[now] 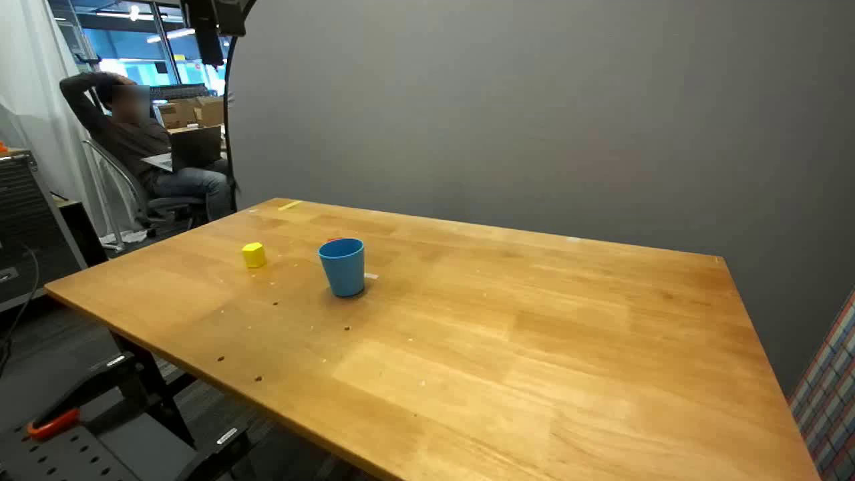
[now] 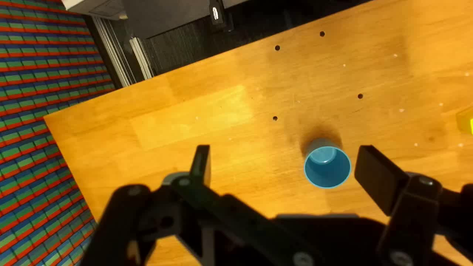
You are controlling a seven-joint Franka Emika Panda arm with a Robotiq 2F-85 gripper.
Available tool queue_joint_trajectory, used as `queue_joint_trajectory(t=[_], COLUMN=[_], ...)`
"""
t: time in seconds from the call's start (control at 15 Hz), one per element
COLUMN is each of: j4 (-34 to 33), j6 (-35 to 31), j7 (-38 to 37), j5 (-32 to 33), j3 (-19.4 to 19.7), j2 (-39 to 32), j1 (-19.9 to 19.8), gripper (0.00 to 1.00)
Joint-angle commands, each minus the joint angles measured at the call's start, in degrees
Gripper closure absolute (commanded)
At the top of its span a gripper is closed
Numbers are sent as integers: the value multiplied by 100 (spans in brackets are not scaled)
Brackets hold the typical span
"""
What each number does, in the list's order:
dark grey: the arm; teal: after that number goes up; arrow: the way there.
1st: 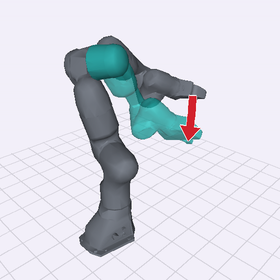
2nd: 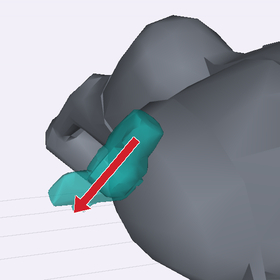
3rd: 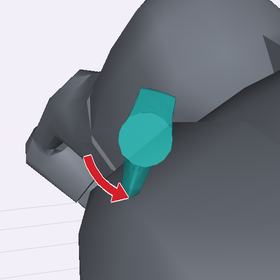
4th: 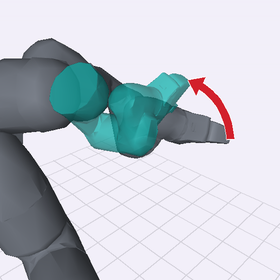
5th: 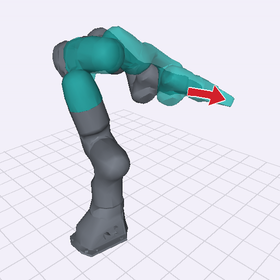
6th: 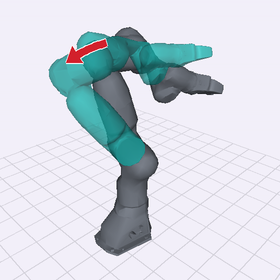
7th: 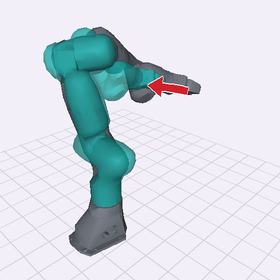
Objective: Put the yellow block inside the blue cup
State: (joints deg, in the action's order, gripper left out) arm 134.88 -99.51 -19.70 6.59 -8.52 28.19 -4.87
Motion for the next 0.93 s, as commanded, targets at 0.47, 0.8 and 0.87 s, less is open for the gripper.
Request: queue_joint_trajectory(t=[0.47, 0.8, 0.87], j4=[-57, -64, -109], j6=[-608, -2086, -2338], j7=[286, 875, 1040], j5=[-453, -1524, -1682], j3=[203, -52, -116], j2=[-289, -1713, -2062], j1=[349, 1063, 1212], gripper=[0, 0, 0])
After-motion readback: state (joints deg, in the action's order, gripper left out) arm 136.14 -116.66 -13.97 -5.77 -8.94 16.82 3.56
